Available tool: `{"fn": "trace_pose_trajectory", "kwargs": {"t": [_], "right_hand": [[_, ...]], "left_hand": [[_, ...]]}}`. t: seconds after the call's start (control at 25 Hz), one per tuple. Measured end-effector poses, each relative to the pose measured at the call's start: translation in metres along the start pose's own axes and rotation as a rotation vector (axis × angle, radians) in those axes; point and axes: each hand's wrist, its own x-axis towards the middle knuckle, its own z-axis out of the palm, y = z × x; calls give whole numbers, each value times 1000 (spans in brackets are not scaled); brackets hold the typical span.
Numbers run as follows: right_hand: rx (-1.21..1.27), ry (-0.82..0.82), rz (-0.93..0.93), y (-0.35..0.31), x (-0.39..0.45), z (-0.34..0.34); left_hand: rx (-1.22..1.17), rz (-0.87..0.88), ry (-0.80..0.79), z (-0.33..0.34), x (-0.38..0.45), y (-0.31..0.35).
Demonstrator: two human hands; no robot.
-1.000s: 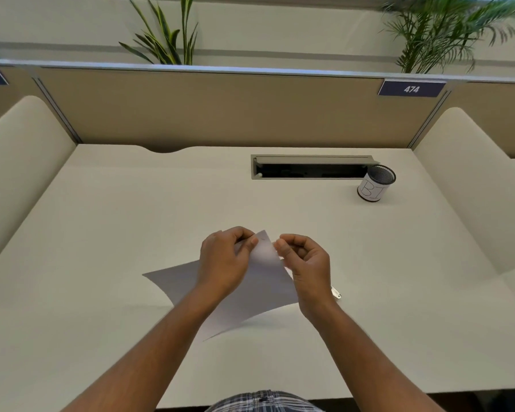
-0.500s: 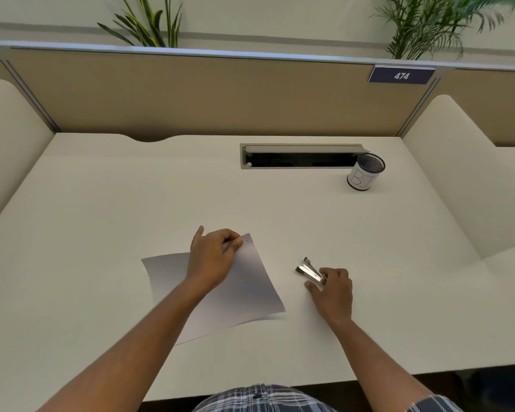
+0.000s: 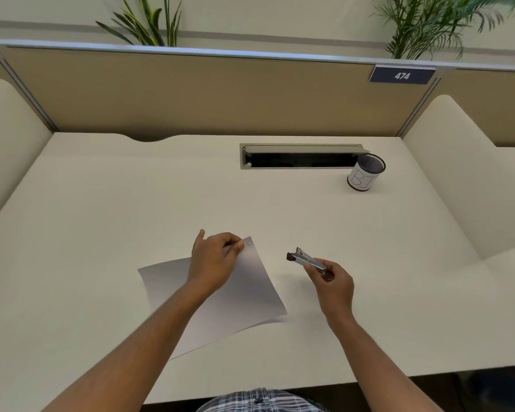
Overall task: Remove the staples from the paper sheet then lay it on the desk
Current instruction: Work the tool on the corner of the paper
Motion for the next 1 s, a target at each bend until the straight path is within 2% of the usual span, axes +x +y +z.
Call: {"fn": "trace_pose_trajectory", "kwargs": {"t": [0.12, 0.32, 0.72, 0.88, 1.0], "right_hand": [[295, -160, -14, -33, -7, 6], [420, -286, -111, -63, -15, 22], [90, -522, -360, -75, -17, 22], [-14, -543, -470, -87, -17, 17], [-197, -486, -684, -96, -11, 11]], "left_hand": [[-37, 11, -25, -1, 0, 2], [-57, 18, -21, -7, 0, 9], [-78, 85, -22, -21, -5, 32], [4, 148, -32, -24, -6, 42], [41, 166, -21, -25, -6, 48]]}}
